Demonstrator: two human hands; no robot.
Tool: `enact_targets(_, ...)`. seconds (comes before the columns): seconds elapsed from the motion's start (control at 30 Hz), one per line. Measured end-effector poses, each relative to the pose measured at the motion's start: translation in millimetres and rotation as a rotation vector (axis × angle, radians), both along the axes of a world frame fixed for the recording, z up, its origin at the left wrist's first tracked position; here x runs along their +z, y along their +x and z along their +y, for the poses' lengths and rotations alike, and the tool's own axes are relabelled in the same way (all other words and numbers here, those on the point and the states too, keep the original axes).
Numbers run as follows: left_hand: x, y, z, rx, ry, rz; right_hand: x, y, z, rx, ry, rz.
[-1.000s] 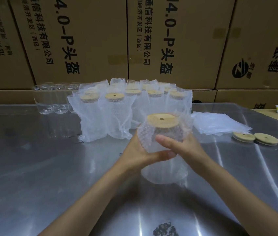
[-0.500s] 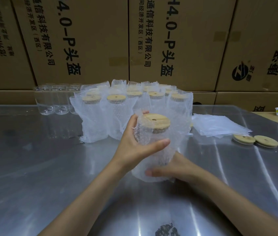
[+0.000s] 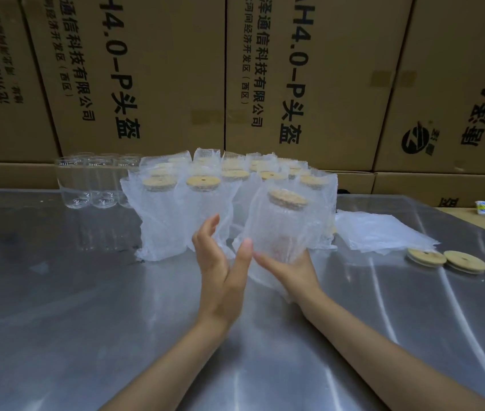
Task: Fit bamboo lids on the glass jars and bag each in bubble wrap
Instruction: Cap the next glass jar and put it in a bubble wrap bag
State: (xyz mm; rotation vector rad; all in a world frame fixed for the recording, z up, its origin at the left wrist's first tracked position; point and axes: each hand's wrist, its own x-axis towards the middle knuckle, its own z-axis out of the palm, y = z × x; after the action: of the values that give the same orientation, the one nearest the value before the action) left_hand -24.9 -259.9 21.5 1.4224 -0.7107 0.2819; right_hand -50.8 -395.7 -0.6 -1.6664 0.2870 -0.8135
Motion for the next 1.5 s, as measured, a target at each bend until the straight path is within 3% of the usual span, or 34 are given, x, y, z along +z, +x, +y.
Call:
enact_targets(0.13,-16.9,35.5,-9.4,0.191,0.105,0.178,-1.7,28.6,-5.0,-0.133,-0.003,0.134)
enact_targets(0.3,-20.0,65.7,-14.2,0.256,0.179,0.326,-5.8,61.5,-4.9,-0.233,-0.078,0.203)
enact_targets(0.53,-20.4,80.9,-20.6,0.288,0.213,0.316,-4.2,89.5,-8.5,-0.268,-0.137,0.210)
enact_targets(0.9,-21.4,79.3,-21.8,0.296,0.228,0.309,-5.6,102.9,-11.6,-0.094,-0.163,0.131)
enact_targets(1.5,-19.2,73.9,-16.1,0.255,0.187,0.337,-2.5,94.3,-4.4,-0.098,-0.193,0.279)
